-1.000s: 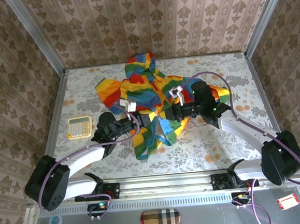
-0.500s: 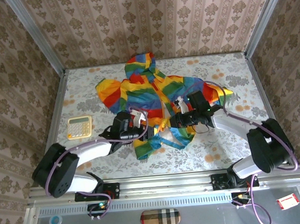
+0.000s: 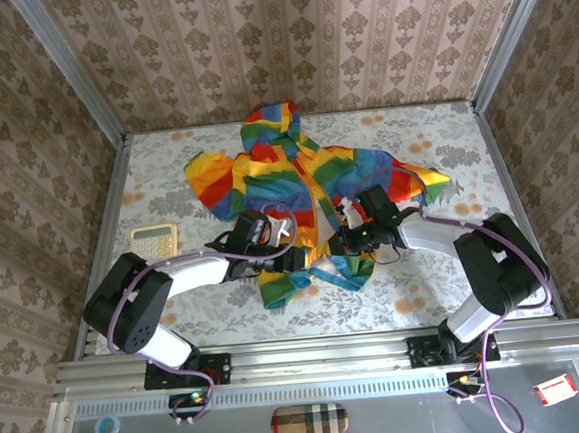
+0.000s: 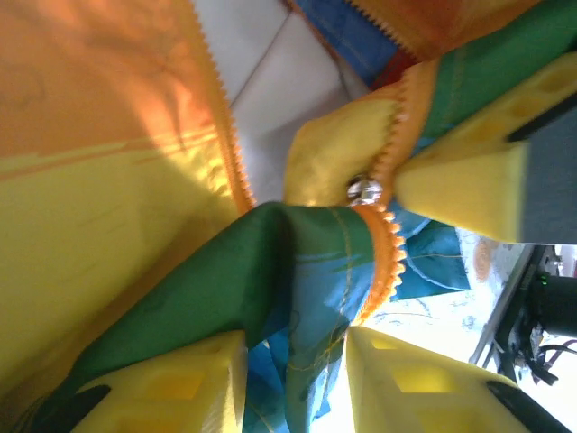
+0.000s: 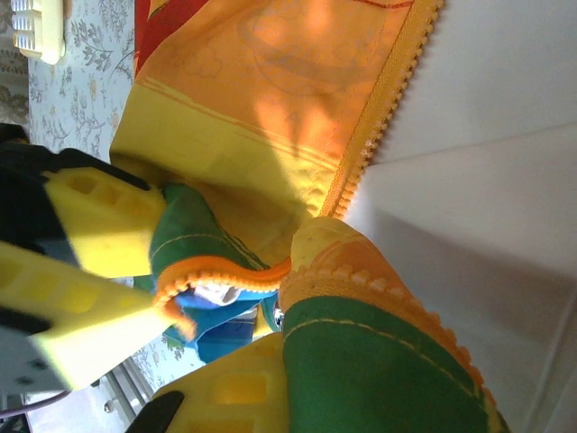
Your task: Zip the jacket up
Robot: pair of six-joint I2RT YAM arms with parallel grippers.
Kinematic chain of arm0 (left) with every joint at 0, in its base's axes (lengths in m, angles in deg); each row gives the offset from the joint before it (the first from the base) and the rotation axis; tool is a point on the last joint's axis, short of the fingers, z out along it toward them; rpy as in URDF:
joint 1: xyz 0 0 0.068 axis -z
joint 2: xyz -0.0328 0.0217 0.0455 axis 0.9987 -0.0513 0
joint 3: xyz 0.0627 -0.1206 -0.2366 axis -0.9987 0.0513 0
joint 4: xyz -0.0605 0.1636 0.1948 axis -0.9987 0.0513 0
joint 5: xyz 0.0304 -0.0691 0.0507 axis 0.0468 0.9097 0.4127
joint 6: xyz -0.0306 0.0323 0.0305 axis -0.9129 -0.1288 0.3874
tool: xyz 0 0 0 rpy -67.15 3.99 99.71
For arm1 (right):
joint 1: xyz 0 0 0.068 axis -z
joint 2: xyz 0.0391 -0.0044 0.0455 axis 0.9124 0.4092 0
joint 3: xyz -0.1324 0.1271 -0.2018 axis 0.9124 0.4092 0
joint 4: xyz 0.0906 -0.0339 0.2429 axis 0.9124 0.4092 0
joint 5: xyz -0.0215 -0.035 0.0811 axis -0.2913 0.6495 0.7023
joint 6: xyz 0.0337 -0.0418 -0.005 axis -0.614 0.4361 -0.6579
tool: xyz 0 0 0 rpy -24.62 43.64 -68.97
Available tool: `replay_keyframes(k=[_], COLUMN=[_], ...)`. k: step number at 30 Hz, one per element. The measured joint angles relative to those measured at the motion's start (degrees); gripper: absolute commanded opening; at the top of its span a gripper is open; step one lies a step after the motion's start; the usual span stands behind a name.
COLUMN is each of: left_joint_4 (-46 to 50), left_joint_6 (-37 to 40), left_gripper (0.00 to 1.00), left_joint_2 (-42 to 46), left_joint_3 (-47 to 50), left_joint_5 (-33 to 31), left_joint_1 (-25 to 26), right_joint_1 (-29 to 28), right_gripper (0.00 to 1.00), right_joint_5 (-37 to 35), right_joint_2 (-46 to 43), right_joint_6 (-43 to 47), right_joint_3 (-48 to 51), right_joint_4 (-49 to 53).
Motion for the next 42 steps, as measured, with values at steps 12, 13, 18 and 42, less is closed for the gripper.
replay_keyframes(k=[12,13,18,42], left_joint_4=[19.8,20.5,22.7,17.2], left_joint_6=[12.8,13.4,16.3,23.3], left_gripper=[0.33,0.33,0.38,0.37], left_joint_2=[4.2,4.2,4.2,-0.5], left_joint_3=[-7.4,-7.5,-7.5,-7.3], left_joint_5=[3.1,3.4,4.1,6.3], left_joint_1=[-2.6,-2.5,-0.7,-0.1], right_joint_1=[0.0,0.0,0.0,-0.6], right_gripper=[0.00,0.00,0.00,0.00], right_joint_5=[0.4,0.4,0.4,0.4], right_joint_2=[0.9,0.9,0.9,1.4], right_joint_6=[-0.1,-0.2,-0.2,-0.2], right_joint_3=[0.0,0.0,0.0,-0.1], right_joint_4=[-2.0,-2.0,-2.1,-2.1])
